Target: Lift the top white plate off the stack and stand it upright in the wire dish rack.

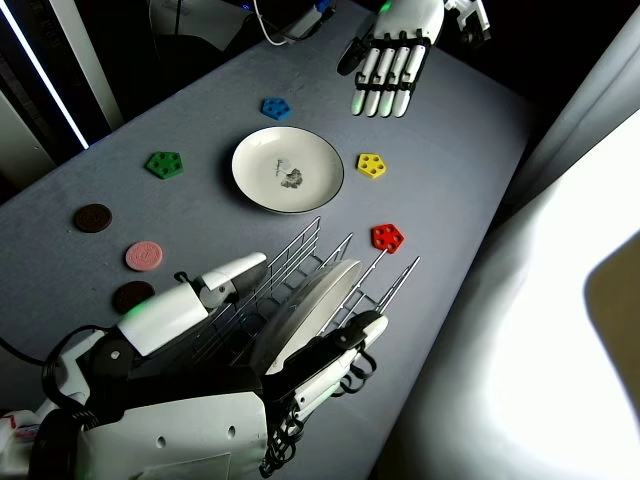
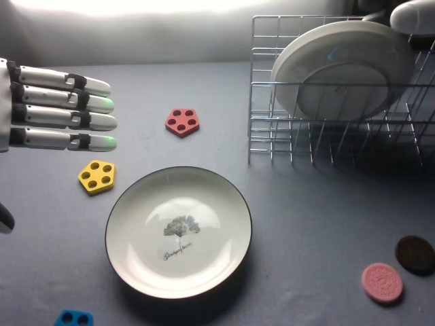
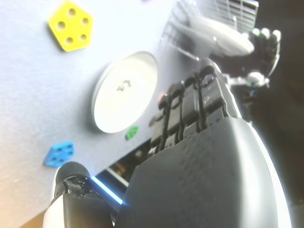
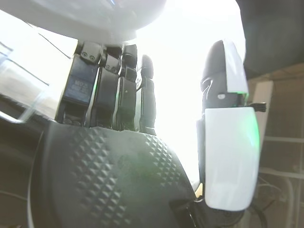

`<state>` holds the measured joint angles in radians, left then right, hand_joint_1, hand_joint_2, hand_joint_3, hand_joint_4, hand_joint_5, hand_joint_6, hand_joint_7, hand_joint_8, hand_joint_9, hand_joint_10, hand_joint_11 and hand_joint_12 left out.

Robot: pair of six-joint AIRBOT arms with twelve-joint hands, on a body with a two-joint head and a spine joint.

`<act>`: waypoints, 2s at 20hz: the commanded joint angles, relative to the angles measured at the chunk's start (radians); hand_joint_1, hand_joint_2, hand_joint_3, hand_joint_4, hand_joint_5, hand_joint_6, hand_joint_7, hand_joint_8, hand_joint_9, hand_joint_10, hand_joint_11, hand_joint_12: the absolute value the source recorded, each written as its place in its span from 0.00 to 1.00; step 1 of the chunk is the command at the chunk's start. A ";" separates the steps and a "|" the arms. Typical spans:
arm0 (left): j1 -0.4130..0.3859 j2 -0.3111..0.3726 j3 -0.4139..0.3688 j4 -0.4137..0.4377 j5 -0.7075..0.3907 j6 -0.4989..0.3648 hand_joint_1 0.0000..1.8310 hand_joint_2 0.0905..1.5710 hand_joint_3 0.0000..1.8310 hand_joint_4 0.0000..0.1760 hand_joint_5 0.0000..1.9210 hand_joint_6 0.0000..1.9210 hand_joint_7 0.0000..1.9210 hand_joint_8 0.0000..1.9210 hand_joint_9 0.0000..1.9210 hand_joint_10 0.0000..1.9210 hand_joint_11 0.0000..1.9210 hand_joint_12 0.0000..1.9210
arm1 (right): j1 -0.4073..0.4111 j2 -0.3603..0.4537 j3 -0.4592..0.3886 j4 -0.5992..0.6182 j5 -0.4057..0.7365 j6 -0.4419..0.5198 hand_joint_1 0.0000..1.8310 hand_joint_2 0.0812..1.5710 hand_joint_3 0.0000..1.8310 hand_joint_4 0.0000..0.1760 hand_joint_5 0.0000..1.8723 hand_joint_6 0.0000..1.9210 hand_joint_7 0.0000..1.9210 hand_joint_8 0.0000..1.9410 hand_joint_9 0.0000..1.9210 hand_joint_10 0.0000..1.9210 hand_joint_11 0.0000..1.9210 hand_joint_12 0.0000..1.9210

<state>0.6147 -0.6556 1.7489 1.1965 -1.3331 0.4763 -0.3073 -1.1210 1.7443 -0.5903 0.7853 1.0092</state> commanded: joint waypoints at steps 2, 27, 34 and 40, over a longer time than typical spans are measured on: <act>-0.021 0.013 -0.020 -0.087 -0.046 0.005 0.06 0.56 0.00 0.00 0.02 0.00 0.02 0.00 0.02 0.00 0.02 0.07 | 0.024 0.018 0.016 0.062 0.088 0.010 0.56 0.57 0.00 0.64 0.19 0.00 0.16 0.00 0.18 0.00 0.30 0.03; -0.021 0.031 -0.038 -0.134 -0.047 0.015 0.05 0.55 0.00 0.00 0.04 0.00 0.03 0.00 0.03 0.00 0.01 0.09 | 0.196 0.036 -0.040 -0.212 0.282 -0.396 0.50 0.61 0.00 0.84 0.16 0.00 0.14 0.00 0.16 0.00 0.25 0.00; -0.021 0.032 -0.037 -0.134 -0.049 0.015 0.05 0.56 0.00 0.00 0.05 0.00 0.04 0.00 0.03 0.00 0.02 0.10 | 0.215 0.056 -0.143 -0.261 0.256 -0.768 0.52 0.60 0.00 0.83 0.17 0.00 0.14 0.00 0.17 0.00 0.24 0.01; -0.021 0.034 -0.037 -0.134 -0.049 0.015 0.06 0.55 0.00 0.00 0.06 0.00 0.05 0.00 0.04 0.00 0.02 0.11 | 0.228 0.076 -0.276 -0.320 0.240 -1.093 0.51 0.61 0.00 0.80 0.16 0.00 0.14 0.00 0.18 0.00 0.26 0.01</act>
<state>0.6147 -0.6334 1.7130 1.1526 -1.3178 0.4858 -0.0925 -1.0595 1.4620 -0.9936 0.9562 -0.0891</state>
